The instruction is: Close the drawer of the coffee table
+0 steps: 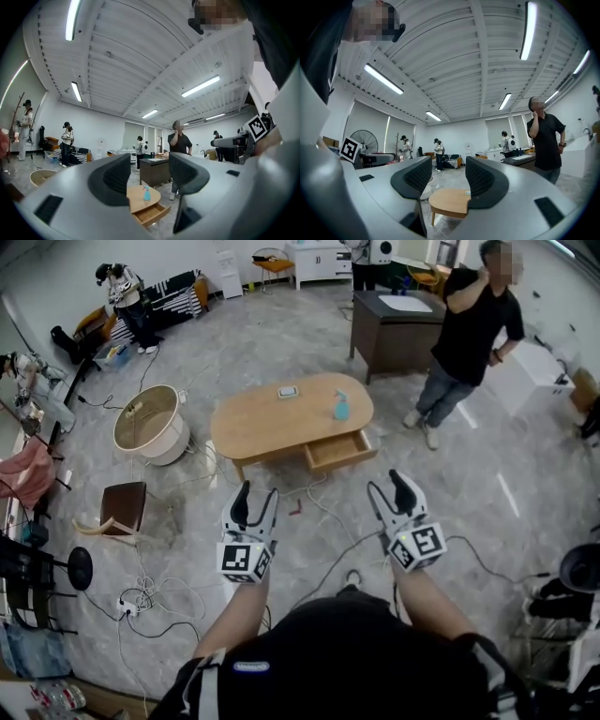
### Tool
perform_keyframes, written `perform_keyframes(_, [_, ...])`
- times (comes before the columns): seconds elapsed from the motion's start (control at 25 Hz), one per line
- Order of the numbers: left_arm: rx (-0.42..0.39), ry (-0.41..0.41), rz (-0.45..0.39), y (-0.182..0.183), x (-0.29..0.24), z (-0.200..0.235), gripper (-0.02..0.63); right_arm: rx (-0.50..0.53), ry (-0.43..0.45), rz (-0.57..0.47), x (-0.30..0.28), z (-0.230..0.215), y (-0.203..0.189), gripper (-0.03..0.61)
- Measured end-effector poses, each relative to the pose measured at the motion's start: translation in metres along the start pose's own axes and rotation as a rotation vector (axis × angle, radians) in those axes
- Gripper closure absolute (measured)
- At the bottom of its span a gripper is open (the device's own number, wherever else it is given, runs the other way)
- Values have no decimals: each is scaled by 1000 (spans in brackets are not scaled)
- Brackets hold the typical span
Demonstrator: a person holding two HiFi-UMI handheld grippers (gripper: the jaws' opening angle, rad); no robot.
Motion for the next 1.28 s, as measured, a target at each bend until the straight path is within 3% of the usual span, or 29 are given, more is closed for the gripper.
perform_keyframes(0.84, [-49, 46, 10, 3, -168, -70, 374, -29, 33, -15, -56, -165, 0, 379])
perform_keyframes(1.28, [-57, 26, 18, -6, -230, -54, 374, -15, 21, 0, -98, -192, -16, 379])
Point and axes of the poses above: the fingertips, and each gripper's own axes: x backward along the fingers, z to its left, y out of its top, the point moved 4 cm from there along x, backward along the fingers, and after that the axes turned 7 degrees about z, right-handed, at the moved point
